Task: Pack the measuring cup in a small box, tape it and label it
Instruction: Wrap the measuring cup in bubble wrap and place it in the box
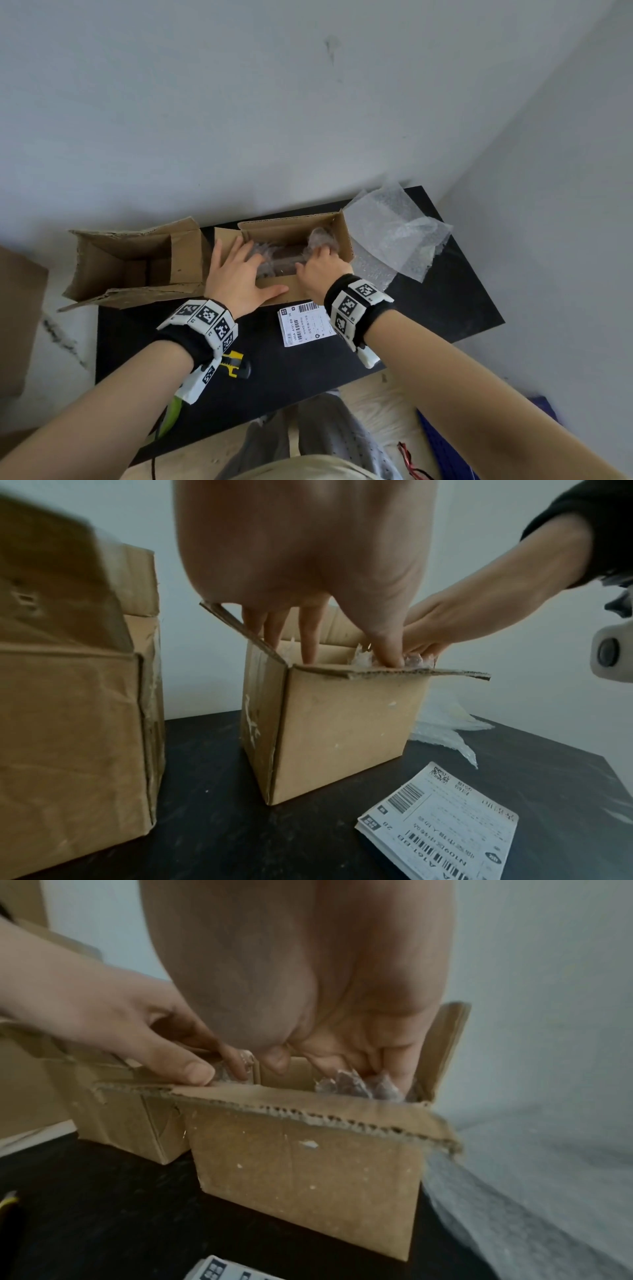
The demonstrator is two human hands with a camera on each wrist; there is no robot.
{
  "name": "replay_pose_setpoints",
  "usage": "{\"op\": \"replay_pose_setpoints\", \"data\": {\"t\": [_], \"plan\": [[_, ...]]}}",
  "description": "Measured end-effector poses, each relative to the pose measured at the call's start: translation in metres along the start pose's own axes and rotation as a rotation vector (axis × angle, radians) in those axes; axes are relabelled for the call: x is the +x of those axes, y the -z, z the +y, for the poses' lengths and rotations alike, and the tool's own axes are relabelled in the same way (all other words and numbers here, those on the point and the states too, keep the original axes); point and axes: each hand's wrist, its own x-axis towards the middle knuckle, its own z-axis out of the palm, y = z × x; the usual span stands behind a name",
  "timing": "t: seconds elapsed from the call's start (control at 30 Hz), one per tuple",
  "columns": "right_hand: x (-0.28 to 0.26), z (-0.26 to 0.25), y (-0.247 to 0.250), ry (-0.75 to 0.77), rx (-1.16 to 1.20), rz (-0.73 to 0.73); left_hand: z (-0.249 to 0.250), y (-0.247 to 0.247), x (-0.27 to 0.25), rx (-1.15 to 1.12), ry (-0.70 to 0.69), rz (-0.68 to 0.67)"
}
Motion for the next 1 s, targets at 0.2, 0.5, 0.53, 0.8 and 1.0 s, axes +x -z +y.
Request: {"op": "replay_pose_setpoints", "data": {"t": [0.2, 0.5, 0.53, 0.8, 1.0], "plan": [[0.015, -0.002, -0.001, -0.128, 0.180, -0.041, -0.002, -0.004, 0.002, -0.012, 0.016, 0.014], [0.025, 0.008, 0.001, -0.075, 0.221, -0.140, -0.003, -0.008, 0.003, -0.036, 0.039, -0.003], [0.022, 0.009, 0.002, -0.043, 0.201, -0.099, -0.004, -0.008, 0.003, -0.039, 0.038, -0.002], [0.009, 0.017, -0.016, 0.089, 0.109, 0.015, -0.003, -0.008, 0.000, -0.032, 0.028, -0.022], [0.006, 0.013, -0.014, 0.058, 0.122, 0.075, 0.000, -0.001, -0.001, -0.008, 0.008, -0.058]]}}
